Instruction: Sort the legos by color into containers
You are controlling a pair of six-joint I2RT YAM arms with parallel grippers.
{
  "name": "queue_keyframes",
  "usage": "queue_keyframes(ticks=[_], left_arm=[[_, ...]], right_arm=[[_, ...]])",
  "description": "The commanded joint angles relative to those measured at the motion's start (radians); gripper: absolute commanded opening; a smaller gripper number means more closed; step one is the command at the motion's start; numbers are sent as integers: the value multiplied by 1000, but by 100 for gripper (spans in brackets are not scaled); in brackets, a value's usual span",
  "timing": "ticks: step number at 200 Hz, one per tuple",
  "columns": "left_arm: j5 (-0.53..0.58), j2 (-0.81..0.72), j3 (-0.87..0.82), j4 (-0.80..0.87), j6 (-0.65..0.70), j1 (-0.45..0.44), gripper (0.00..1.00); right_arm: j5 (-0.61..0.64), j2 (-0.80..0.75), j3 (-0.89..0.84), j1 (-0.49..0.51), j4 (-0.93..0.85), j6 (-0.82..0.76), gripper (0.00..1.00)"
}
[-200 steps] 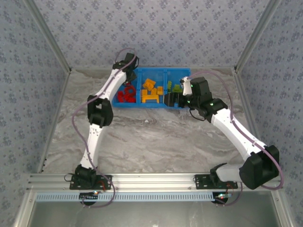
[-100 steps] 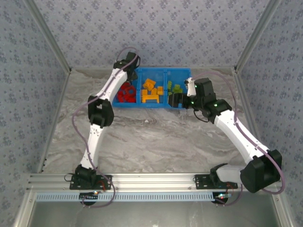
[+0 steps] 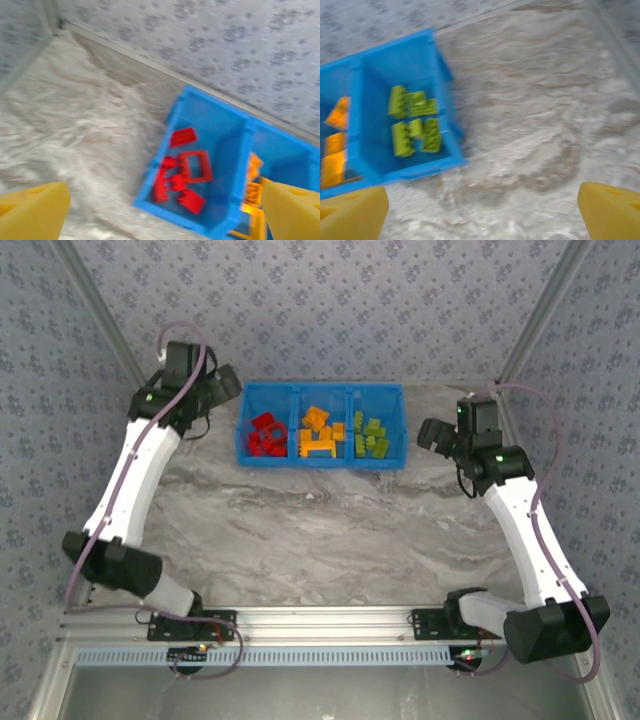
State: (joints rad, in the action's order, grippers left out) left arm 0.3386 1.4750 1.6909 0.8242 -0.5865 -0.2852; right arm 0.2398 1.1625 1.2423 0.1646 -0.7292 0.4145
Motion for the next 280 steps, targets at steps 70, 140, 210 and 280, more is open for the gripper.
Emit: queue_keyframes(ticks=[70,140,210,280], left_arm=[[281,-589,-1086,-465,364,12,98],[44,-365,-1251,-925,476,156,98],[-142,23,-1075,-1213,514,261,98],[-188,72,-1311,-1730,557,277,98]], right_arm=[[94,-131,-671,-76,648,-217,100],[7,142,-787,-124,1106,-364,100],[-118,372,-642,-172,1199,-427,100],[-225,343,-920,-200,1645,-437,100]])
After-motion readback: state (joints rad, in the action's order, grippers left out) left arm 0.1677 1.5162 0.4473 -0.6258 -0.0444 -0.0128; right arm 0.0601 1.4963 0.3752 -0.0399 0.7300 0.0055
